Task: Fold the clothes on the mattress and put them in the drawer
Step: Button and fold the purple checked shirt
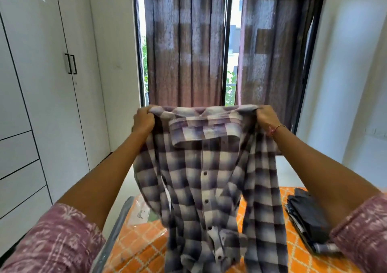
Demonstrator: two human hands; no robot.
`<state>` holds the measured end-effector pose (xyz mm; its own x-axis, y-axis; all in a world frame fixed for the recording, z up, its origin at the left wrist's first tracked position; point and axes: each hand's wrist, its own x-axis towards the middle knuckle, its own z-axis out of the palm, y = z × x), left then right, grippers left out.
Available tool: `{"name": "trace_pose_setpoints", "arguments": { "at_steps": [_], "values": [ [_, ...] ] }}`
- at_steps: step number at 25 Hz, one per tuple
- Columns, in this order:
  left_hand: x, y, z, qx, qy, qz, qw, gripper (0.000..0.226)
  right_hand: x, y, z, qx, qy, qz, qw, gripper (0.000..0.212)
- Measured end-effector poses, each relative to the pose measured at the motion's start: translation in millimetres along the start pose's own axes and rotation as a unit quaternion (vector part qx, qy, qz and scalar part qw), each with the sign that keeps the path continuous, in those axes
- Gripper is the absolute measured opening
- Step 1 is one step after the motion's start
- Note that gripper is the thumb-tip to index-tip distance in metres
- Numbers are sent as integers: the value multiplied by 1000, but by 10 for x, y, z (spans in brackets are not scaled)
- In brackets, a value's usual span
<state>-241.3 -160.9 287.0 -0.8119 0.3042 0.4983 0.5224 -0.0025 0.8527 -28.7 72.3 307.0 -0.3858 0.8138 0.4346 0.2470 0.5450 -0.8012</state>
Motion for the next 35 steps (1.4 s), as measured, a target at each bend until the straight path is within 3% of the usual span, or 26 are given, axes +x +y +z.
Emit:
{"name": "trace_pose_setpoints", "arguments": {
  "at_steps": [2, 3, 5, 6, 7, 9, 11, 12, 13, 16, 19, 22, 23, 24, 25, 27, 31, 35],
  "values": [
    [116, -98, -61, 192, 53, 183, 963, 25, 64, -19, -8, -45, 110, -80, 990, 32],
    [152, -127, -80, 268, 29, 174, 947, 24, 86, -21, -6, -73, 100, -86, 989, 33],
    [191, -162, -43, 365, 4, 40, 930, 25, 190, -8, -17, -144, 71, -30, 987, 29],
    [160, -134, -12, 370, 27, 4, 928, 25, 178, -48, -9, -175, 63, -9, 982, 30],
    [116, -84, 28, 338, 71, 21, 938, 25, 173, -100, 18, -171, 82, -24, 982, 31],
    [15, -31, 58, 236, 147, 124, 952, 24, 155, -137, 61, -106, 149, -94, 979, 32],
    [-102, -180, 74, 341, 30, 190, 920, 22, 136, -26, 89, -153, 100, -100, 978, 30],
    [-183, -315, 48, 416, -44, 159, 894, 23, 78, 112, 88, -206, 46, -63, 975, 30],
    [-215, -406, 10, 454, -60, 130, 879, 25, 44, 230, 97, -230, 31, -31, 972, 31],
    [-184, -526, -60, 438, 28, 118, 891, 30, -119, 406, 181, -244, 97, -52, 964, 28],
    [-263, -564, -66, 565, -82, 16, 821, 31, -247, 500, 297, -344, -24, -16, 939, 32],
    [-374, -670, -54, 613, -171, -85, 767, 35, -320, 514, 394, -251, -102, 60, 961, 34],
    [-357, -707, -64, 582, -213, -130, 774, 32, -299, 512, 440, -136, -142, 110, 974, 32],
    [-324, -745, -71, 487, -252, -200, 812, 25, -276, 507, 483, 7, -185, 183, 966, 28],
    [-317, -783, -56, 335, -284, -294, 849, 19, -246, 532, 532, 154, -219, 266, 926, 24],
    [-320, -977, 47, 53, -278, -408, 868, 29, -141, 664, 661, 305, -228, 358, 853, 27],
    [-149, -1445, 546, -244, -147, -399, 872, 25, 178, 969, 1132, 339, -175, 385, 841, 30],
    [475, -1383, 858, -308, -60, -313, 897, 34, 850, 833, 1539, 313, -82, 274, 905, 23]
  ]
}}
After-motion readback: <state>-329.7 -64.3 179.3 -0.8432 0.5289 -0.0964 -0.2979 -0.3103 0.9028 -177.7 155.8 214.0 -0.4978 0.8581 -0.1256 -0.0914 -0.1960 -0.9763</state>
